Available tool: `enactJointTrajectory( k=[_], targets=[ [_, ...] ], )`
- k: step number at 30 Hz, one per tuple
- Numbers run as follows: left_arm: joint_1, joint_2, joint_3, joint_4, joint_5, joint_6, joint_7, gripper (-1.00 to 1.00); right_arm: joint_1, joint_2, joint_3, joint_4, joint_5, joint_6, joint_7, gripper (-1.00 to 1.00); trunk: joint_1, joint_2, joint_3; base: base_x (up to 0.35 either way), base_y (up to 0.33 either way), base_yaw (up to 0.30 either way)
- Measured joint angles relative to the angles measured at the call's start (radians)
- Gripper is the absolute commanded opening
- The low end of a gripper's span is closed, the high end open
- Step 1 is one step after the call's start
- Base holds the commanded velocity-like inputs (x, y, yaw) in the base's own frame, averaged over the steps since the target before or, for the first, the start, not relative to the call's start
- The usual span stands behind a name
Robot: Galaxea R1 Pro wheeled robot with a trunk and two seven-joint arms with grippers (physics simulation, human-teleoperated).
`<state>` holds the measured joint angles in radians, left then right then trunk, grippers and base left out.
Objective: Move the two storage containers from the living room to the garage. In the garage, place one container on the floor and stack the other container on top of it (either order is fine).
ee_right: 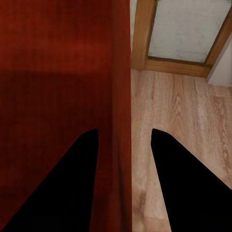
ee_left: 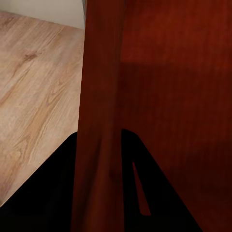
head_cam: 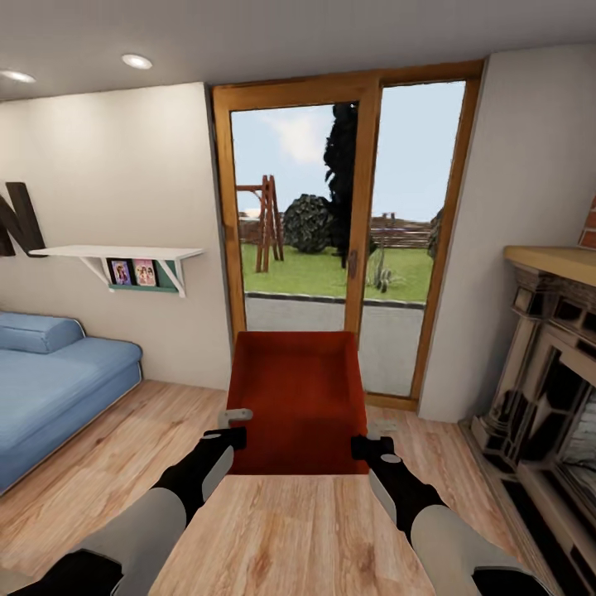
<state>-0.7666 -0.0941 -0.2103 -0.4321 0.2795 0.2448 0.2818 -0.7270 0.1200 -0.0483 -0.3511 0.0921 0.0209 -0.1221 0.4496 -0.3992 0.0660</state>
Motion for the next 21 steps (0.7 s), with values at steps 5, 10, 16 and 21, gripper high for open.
enactJointTrajectory(
  k=[5,10,16,21],
  targets=[
    [0.000,0.000,0.000,0.000,0.000,0.000,0.000,-1.00,0.000,0.000,0.000,0.000,0.000,0.000,0.000,-1.00,0.000,0.000,0.007,0.000,0.000,0.135],
    [0.000,0.000,0.000,0.001,0.001,0.000,0.000,-1.00,0.000,-0.001,0.001,0.000,-0.002,0.000,0.001,-1.00,0.000,0.000,0.009,0.000,0.000,0.021],
    [0.000,-0.001,0.000,0.001,0.001,-0.001,0.000,-1.00,0.000,-0.001,0.000,0.000,-0.001,0.000,0.001,-1.00,0.000,0.000,0.009,0.000,0.000,0.002],
    [0.000,-0.001,0.000,0.001,0.001,-0.001,0.000,-1.00,0.000,-0.001,0.000,0.000,-0.001,0.000,0.002,-1.00,0.000,0.000,0.009,0.000,0.000,0.000]
  ],
)
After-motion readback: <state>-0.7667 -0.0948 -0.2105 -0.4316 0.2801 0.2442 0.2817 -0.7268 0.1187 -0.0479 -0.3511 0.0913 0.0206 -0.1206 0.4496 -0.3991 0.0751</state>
